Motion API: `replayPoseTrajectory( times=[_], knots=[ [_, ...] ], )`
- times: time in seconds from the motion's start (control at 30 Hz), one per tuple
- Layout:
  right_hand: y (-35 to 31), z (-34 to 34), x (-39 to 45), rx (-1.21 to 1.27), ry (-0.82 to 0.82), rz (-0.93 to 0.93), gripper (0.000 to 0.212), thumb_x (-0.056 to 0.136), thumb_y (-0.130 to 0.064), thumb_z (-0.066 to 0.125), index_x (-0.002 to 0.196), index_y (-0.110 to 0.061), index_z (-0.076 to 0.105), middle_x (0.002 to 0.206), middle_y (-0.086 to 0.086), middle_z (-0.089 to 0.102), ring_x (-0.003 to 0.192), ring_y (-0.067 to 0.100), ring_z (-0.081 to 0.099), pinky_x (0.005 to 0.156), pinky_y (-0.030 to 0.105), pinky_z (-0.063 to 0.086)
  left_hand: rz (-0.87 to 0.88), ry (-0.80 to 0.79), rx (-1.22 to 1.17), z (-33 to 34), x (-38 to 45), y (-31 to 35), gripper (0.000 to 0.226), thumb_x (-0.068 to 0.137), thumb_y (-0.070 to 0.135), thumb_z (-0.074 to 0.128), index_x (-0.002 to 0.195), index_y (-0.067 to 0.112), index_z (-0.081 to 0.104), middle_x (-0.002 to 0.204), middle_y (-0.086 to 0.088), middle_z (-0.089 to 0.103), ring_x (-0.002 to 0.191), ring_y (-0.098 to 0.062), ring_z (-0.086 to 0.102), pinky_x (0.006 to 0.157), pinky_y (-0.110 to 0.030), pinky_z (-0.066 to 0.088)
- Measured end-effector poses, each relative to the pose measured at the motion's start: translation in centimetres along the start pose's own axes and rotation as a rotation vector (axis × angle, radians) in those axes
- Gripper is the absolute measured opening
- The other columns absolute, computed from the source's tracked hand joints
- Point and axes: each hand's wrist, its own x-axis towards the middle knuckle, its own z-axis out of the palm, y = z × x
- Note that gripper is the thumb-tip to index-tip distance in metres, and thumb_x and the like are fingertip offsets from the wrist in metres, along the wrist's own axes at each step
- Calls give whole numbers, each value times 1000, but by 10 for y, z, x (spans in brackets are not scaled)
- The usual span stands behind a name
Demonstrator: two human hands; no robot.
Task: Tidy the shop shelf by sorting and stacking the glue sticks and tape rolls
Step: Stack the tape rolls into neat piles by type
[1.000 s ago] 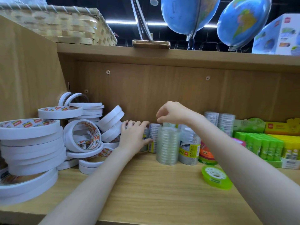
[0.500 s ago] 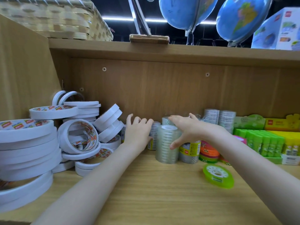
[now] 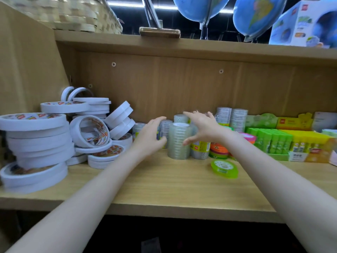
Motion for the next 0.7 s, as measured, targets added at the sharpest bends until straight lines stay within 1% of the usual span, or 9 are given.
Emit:
replayPoseTrajectory(
  times=[0.07, 0.13, 0.2, 0.27, 0.33, 0.47, 0.53, 0.6, 0.7],
  knots=[
    [9, -2, -12, 94, 57, 17, 106, 67, -49, 75, 148, -15, 15, 155, 5, 21, 144, 19, 14, 115, 44, 5, 27, -64, -90, 1, -8, 9, 63, 82, 14, 58, 140, 16, 35, 138, -4, 44, 126, -18, 43, 101, -26, 32],
    [23, -7, -27, 200, 122, 11, 94, 70, -38, 78, 145, -13, 27, 151, 5, 30, 141, 19, 22, 116, 37, 14, 50, -113, -78, 5, -10, 14, 67, 82, 17, 62, 142, 17, 32, 142, -5, 40, 130, -17, 39, 106, -27, 30],
    [40, -13, -44, 199, 148, 24, 78, 73, -28, 77, 139, -13, 38, 145, 5, 39, 135, 19, 32, 110, 28, 22, 48, -142, -37, 13, -9, 18, 70, 83, 14, 65, 143, 16, 29, 144, -5, 35, 133, -18, 35, 106, -23, 24],
    [55, -15, -57, 167, 130, 61, 66, 77, -24, 74, 135, -14, 44, 141, 5, 44, 131, 19, 38, 104, 24, 27, 21, -124, -20, 22, -6, 23, 71, 82, 13, 67, 143, 17, 29, 145, -6, 32, 133, -18, 34, 104, -21, 24],
    [66, -13, -66, 166, 128, 85, 60, 80, -22, 71, 134, -15, 45, 139, 4, 47, 129, 17, 40, 101, 22, 29, -24, -88, -21, 29, -6, 29, 70, 83, 12, 67, 142, 17, 30, 145, -5, 29, 132, -19, 35, 104, -24, 26],
    [79, -10, -77, 166, 124, 103, 57, 84, -21, 67, 136, -14, 43, 140, 4, 47, 129, 19, 41, 103, 27, 30, -85, -59, 23, 35, -7, 35, 72, 83, 13, 66, 143, 19, 27, 150, -7, 19, 135, -24, 31, 107, -31, 27],
    [83, -10, -79, 157, 155, 97, 56, 84, -19, 66, 136, -14, 44, 139, 6, 47, 129, 21, 42, 104, 29, 30, -99, -13, 119, 35, -9, 41, 74, 83, 19, 65, 145, 23, 24, 154, -8, 8, 140, -27, 18, 112, -37, 22],
    [87, -11, -80, 135, 169, 96, 50, 86, -20, 64, 133, -15, 47, 135, 7, 51, 126, 23, 45, 105, 33, 33, -52, 39, 252, 37, -9, 51, 70, 86, 28, 60, 145, 29, 23, 156, -5, 2, 142, -26, 6, 114, -42, 16],
    [88, -10, -79, 158, 209, 112, 35, 89, -19, 60, 124, -14, 58, 120, 10, 62, 114, 25, 55, 97, 34, 40, -5, 31, 337, 46, -6, 71, 59, 91, 42, 52, 143, 38, 25, 157, -1, -2, 143, -27, -4, 114, -48, 8]
  ],
)
